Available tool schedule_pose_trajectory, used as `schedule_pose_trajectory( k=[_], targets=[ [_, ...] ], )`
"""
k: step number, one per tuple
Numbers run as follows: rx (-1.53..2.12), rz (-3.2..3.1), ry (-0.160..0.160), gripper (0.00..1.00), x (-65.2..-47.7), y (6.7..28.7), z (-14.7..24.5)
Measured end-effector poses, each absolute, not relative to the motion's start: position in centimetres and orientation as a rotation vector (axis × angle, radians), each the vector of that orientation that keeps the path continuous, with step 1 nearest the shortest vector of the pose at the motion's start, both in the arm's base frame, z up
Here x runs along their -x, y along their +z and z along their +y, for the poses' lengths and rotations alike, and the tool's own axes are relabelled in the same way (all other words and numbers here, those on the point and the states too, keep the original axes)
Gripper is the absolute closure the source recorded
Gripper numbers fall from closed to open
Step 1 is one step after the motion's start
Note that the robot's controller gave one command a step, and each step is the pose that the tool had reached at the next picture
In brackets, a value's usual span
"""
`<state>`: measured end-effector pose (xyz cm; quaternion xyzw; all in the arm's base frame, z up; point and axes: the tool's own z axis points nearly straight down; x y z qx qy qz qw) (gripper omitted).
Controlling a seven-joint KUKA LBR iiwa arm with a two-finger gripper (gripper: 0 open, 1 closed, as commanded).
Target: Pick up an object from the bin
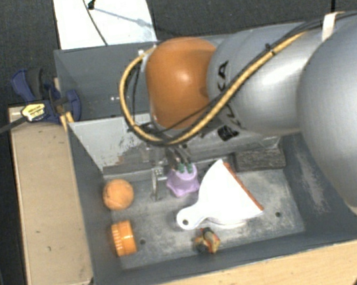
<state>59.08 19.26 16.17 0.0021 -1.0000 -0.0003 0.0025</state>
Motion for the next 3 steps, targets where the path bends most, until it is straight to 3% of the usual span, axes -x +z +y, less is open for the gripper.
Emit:
schedule_pose_trajectory(
  k=[1,2,3],
  targets=[
    [0.001,-3.145,-0.003,0.0,-59.3,16.7,19.2],
    [-0.4,-3.127,-0.003,0.0,-59.3,11.4,22.9],
    [-0.613,-3.081,-0.002,0.0,-58.3,10.2,24.8]
  ],
)
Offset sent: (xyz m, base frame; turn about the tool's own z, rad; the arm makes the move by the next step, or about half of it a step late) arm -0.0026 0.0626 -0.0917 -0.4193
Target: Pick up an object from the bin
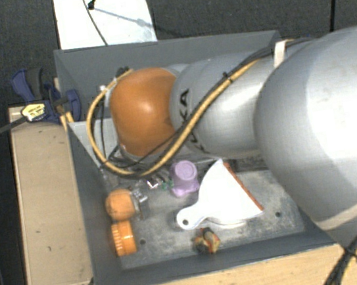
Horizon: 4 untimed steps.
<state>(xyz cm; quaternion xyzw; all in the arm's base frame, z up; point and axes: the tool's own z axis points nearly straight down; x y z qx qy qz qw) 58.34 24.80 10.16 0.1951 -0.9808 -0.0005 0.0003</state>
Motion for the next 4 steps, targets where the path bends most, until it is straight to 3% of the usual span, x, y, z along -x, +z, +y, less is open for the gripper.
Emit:
schedule_pose_trajectory(
  k=[1,2,3,4],
  targets=[
    [-0.874,-3.024,-0.002,0.0,-58.6,11.3,25.4],
    [-1.026,-2.969,0.0,0.0,-58.6,6.9,25.4],
    [-1.058,-2.962,0.002,1.0,-59.0,7.1,25.4],
    [-1.063,-2.96,0.002,1.0,-59.0,7.1,25.3]
  ],
)
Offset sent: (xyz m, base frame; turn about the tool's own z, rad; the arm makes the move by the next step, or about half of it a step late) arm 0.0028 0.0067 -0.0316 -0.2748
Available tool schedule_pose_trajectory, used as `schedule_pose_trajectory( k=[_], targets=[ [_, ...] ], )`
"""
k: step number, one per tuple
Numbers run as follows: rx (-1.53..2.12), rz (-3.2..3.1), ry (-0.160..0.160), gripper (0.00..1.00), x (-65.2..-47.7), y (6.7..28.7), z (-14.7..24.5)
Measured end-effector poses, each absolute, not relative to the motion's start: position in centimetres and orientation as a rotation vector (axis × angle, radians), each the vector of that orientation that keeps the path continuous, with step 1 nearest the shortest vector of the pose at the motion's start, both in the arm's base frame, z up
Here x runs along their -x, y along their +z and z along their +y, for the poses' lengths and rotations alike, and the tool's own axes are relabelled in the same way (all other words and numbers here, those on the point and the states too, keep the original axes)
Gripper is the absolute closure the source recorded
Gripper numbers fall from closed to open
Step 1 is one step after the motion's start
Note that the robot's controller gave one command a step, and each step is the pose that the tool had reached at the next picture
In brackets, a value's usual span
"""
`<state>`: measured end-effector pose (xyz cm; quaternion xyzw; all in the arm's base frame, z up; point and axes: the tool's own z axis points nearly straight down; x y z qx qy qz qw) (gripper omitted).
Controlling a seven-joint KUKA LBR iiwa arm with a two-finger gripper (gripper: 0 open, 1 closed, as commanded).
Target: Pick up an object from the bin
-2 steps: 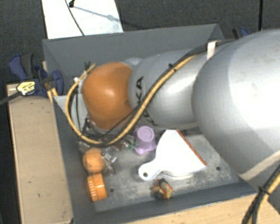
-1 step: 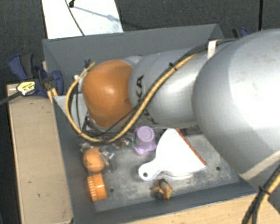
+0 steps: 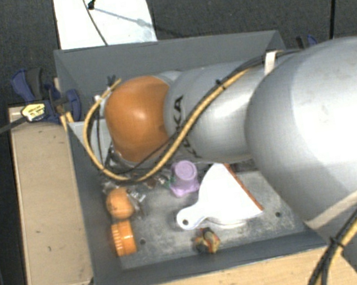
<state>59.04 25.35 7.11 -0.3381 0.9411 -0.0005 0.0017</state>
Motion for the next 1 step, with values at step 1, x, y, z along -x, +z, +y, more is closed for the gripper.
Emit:
schedule_pose_trajectory(
  k=[1],
  targets=[
    [1.061,2.954,-0.001,1.0,-59.04,7.19,25.33]
  ],
)
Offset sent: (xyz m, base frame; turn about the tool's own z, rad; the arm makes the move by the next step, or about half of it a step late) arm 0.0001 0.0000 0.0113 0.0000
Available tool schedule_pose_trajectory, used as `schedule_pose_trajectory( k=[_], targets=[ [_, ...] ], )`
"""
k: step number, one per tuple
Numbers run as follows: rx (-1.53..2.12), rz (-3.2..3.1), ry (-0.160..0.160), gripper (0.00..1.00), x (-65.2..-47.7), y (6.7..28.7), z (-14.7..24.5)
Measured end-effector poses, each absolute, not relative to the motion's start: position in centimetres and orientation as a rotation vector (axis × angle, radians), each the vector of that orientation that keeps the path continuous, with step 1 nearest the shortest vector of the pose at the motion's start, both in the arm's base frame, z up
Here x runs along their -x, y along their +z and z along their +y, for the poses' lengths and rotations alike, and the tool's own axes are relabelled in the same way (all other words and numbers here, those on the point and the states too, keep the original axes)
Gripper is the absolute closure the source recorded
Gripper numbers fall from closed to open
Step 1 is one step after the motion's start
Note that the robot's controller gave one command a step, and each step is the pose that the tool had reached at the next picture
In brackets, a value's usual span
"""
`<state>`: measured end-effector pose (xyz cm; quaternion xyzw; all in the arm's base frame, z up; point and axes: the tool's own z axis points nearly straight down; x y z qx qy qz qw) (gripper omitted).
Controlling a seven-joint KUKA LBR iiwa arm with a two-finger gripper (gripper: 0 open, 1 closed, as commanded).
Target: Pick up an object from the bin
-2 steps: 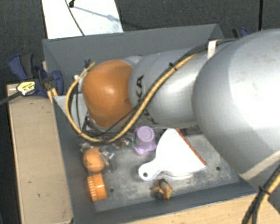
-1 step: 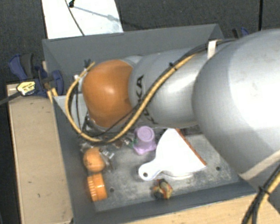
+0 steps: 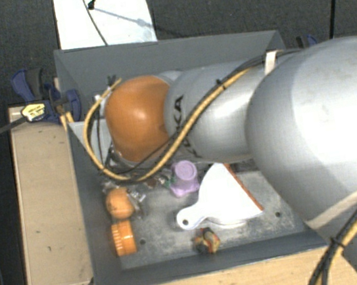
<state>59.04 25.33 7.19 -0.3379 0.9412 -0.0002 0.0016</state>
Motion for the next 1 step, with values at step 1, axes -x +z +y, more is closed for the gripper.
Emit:
schedule_pose_trajectory(
  k=[1],
  targets=[
    [1.057,2.953,0.002,1.0,-59.05,7.51,25.37]
  ],
)
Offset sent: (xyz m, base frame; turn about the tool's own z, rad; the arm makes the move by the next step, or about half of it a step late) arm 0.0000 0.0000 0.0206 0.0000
